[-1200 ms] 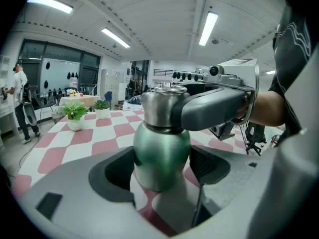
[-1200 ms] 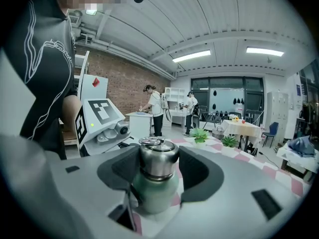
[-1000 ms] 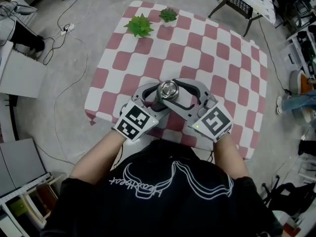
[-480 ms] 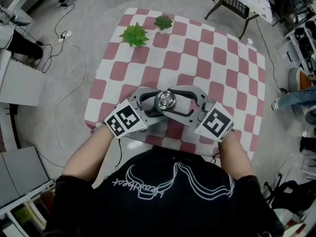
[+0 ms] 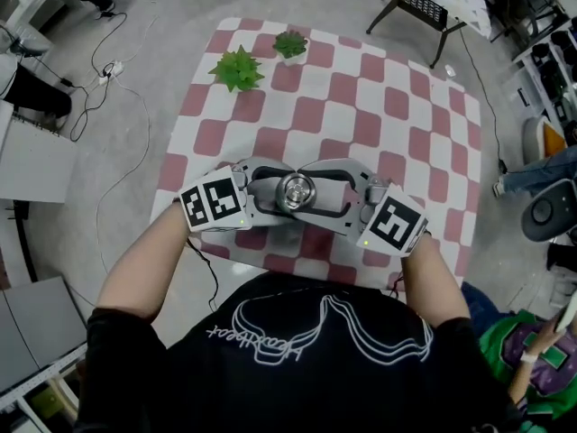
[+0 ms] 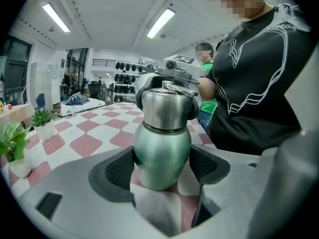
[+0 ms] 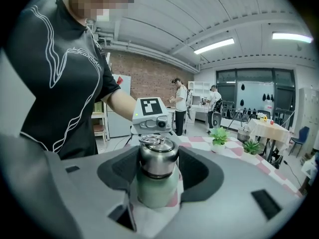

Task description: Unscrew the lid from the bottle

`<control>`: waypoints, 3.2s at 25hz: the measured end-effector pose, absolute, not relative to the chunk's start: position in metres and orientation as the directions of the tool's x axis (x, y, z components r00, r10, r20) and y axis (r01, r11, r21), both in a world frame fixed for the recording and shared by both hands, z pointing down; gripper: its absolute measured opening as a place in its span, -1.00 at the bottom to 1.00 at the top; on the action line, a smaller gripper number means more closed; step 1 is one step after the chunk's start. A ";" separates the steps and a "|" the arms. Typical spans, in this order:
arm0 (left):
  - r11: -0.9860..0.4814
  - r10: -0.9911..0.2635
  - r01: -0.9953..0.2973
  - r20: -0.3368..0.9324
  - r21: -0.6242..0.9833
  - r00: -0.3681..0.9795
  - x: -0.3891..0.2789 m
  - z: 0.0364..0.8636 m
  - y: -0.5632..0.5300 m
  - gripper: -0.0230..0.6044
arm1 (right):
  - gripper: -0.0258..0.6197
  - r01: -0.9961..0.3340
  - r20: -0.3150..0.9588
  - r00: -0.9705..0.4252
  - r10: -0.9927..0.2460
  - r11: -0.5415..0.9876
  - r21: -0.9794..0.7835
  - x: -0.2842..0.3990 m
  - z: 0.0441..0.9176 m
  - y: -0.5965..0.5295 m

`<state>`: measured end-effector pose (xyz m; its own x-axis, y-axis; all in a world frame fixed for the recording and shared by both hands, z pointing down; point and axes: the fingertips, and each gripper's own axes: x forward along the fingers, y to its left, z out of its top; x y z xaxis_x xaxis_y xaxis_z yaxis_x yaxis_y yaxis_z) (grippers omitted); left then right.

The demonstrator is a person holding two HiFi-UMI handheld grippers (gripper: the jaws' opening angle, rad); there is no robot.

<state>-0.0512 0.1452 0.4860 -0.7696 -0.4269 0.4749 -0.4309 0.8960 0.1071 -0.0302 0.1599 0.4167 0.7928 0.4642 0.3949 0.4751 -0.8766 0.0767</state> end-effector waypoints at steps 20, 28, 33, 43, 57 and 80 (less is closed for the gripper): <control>0.984 -0.172 -0.138 0.437 0.109 -0.883 -0.053 0.481 0.145 0.18 | 0.09 0.631 0.340 0.701 0.627 -0.767 0.112 -0.024 0.405 0.156; 0.977 0.118 0.181 0.423 0.112 -0.898 -0.054 0.483 0.146 0.18 | 0.00 0.759 0.295 0.596 0.746 -0.644 0.096 -0.032 0.409 0.156; 0.945 0.228 0.305 0.434 0.115 -0.871 -0.054 0.484 0.146 0.18 | -0.05 0.790 0.307 0.554 0.774 -0.605 0.099 -0.031 0.414 0.153; 0.929 0.273 0.354 0.436 0.113 -0.858 -0.053 0.484 0.146 0.18 | -0.17 0.812 0.285 0.538 0.793 -0.579 0.077 -0.033 0.414 0.154; 0.987 0.056 0.114 0.429 0.111 -0.901 -0.053 0.487 0.145 0.18 | -0.16 0.702 0.348 0.653 0.673 -0.710 0.057 -0.031 0.417 0.156; 0.906 -0.412 -0.403 0.493 0.132 -0.766 -0.048 0.488 0.145 0.18 | -0.16 0.437 0.408 0.811 0.419 -0.898 0.052 -0.029 0.418 0.156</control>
